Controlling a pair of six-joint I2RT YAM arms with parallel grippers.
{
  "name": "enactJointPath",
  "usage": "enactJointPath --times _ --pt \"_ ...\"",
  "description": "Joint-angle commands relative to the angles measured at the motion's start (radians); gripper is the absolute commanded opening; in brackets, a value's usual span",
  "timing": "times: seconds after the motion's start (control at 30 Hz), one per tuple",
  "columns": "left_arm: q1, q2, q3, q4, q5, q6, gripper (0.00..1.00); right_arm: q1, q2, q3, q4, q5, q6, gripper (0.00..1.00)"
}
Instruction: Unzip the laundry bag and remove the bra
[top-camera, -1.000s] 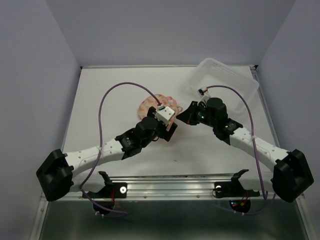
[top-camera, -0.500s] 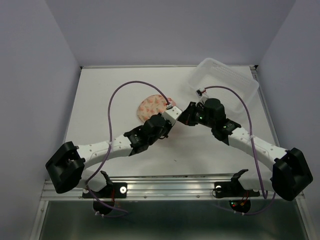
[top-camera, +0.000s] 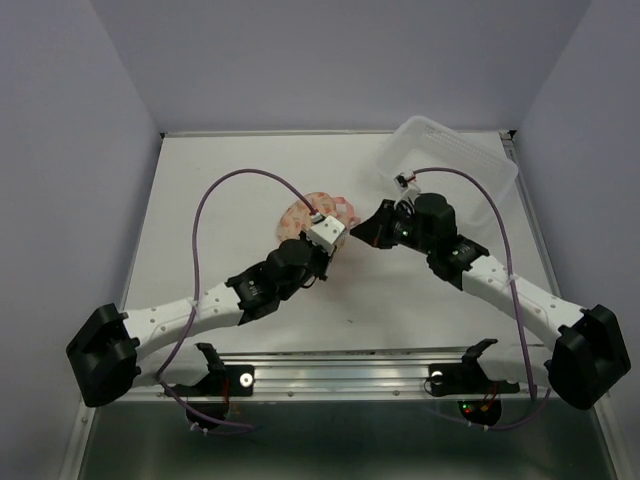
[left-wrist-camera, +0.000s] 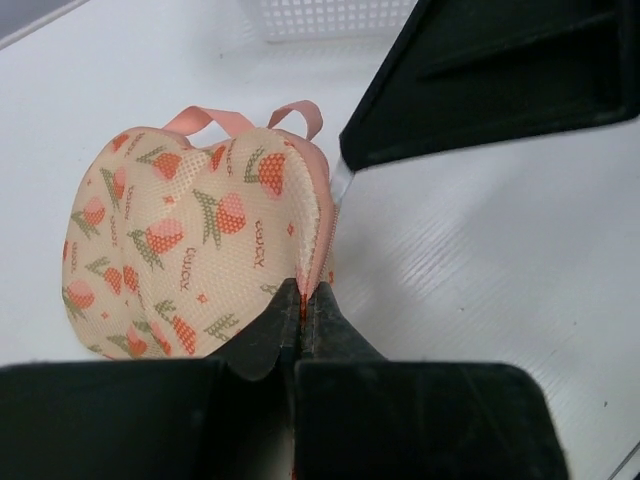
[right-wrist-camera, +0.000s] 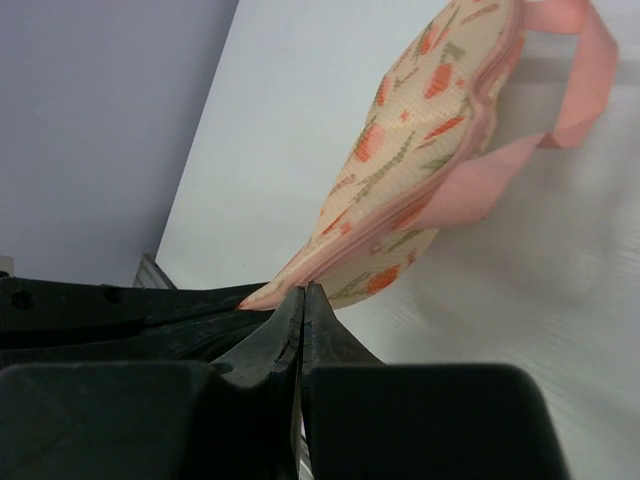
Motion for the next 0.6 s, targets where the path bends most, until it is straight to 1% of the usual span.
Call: enactJointPath --times 0.0,0.17,0.3,0.4,0.43,0.53,0.57 --pt "0.005 -0.089 -0.062 -0.059 -0.066 -0.082 0.0 -0.176 -0.042 0.053 -0.005 0.152 -0.036 0.01" --pt "0.003 -0.147 -0.091 -0.086 -0.076 -0.134 0.0 -0.295 -0.049 0.049 -0.017 0.129 -0.022 0.01" --pt "0.003 -0.17 -0.104 -0.129 -0.127 -0.174 0.0 -0.315 -0.036 0.061 -0.022 0.095 -0.041 0.01" --pt "0.003 -0.184 -0.105 -0.129 -0.127 -0.179 0.0 -0.315 -0.026 0.059 -0.002 -0.008 -0.064 0.01" --pt "0.003 -0.186 -0.102 -0.126 -0.119 -0.174 0.0 -0.315 -0.019 0.058 0.015 -0.07 -0.07 0.01" --pt "0.003 -0.187 -0.099 -0.112 -0.084 -0.141 0.0 -0.306 0.006 0.059 0.029 -0.175 -0.091 0.01" --pt "0.003 -0.186 -0.107 -0.097 -0.067 -0.131 0.0 -0.292 0.033 0.064 0.023 -0.231 -0.119 0.03"
